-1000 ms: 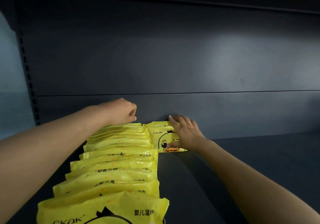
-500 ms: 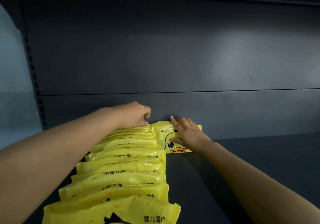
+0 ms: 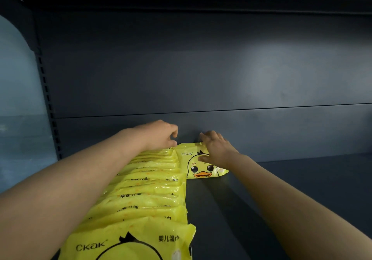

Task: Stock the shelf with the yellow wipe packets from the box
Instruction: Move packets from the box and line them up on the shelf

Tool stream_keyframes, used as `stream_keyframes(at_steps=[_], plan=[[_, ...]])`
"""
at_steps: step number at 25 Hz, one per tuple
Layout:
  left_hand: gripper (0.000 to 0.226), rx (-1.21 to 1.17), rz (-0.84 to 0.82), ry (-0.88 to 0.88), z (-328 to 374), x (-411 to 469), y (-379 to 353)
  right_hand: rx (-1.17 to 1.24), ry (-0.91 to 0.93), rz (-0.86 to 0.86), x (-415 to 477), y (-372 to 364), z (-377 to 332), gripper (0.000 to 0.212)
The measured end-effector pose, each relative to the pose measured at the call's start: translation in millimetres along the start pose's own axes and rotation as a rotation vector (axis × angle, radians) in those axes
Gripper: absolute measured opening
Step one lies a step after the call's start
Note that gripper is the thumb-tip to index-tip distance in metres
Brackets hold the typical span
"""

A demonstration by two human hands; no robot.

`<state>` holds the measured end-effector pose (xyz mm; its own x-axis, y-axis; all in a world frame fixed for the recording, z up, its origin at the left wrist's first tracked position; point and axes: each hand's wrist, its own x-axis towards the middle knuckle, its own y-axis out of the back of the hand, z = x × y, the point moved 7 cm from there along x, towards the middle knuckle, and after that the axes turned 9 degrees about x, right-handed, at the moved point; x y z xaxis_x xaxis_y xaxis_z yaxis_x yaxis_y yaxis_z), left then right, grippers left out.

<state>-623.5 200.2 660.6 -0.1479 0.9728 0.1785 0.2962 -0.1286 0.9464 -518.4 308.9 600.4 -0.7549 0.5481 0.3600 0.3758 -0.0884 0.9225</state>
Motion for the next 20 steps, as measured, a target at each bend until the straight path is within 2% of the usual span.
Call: stream_keyframes(at_steps=[4,8,12,20], plan=[[0.027,0.018,0.056,0.052,15.3,-17.6,29.0,0.035,-0.004,-0.059,-23.3,33.1,0.2,0.061],[0.028,0.114,0.158,0.097,51.8,-49.8,72.4,0.061,0.029,0.000,-69.5,78.6,6.3,0.056],[0.027,0.075,0.247,0.195,96.0,-92.3,106.5,0.042,0.051,0.015,-123.8,116.8,20.7,0.053],[0.029,0.107,0.227,0.284,206.9,-166.6,148.7,0.068,0.064,0.048,-241.8,201.0,52.1,0.052]])
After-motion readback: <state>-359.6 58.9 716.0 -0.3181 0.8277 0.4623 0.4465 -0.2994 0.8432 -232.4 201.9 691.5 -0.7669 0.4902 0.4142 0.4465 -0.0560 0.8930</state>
